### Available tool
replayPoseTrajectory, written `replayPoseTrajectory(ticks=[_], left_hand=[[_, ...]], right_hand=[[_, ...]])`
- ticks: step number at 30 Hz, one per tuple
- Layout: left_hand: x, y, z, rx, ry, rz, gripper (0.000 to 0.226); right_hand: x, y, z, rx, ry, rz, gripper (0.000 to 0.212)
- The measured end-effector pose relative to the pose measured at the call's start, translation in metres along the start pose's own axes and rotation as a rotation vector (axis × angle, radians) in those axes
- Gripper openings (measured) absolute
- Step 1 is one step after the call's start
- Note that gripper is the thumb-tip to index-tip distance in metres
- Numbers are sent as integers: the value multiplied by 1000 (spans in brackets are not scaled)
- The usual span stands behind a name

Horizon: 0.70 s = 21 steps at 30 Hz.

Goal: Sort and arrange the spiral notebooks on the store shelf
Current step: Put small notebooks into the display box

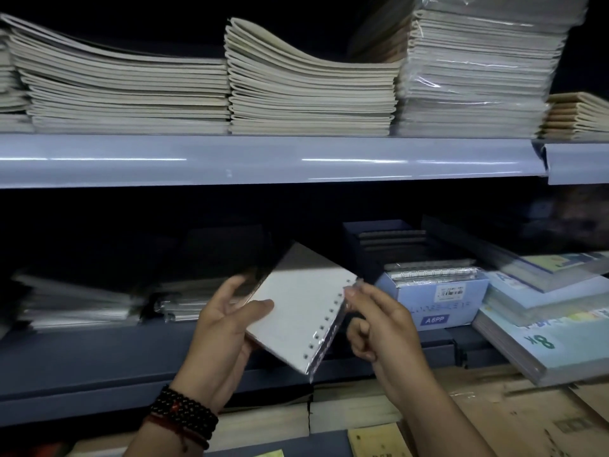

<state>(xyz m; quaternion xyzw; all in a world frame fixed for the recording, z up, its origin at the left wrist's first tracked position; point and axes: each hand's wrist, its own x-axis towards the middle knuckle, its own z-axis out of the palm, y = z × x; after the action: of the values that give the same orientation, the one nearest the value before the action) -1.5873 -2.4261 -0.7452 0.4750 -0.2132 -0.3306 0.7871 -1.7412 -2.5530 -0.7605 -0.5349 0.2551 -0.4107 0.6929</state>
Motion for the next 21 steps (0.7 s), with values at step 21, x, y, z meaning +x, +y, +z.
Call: replayPoseTrajectory(ticks=[21], left_hand=[[-1,-8,28,-111,32,63,27]], right_hand=[[4,-22,6,-176,285,-393,25]])
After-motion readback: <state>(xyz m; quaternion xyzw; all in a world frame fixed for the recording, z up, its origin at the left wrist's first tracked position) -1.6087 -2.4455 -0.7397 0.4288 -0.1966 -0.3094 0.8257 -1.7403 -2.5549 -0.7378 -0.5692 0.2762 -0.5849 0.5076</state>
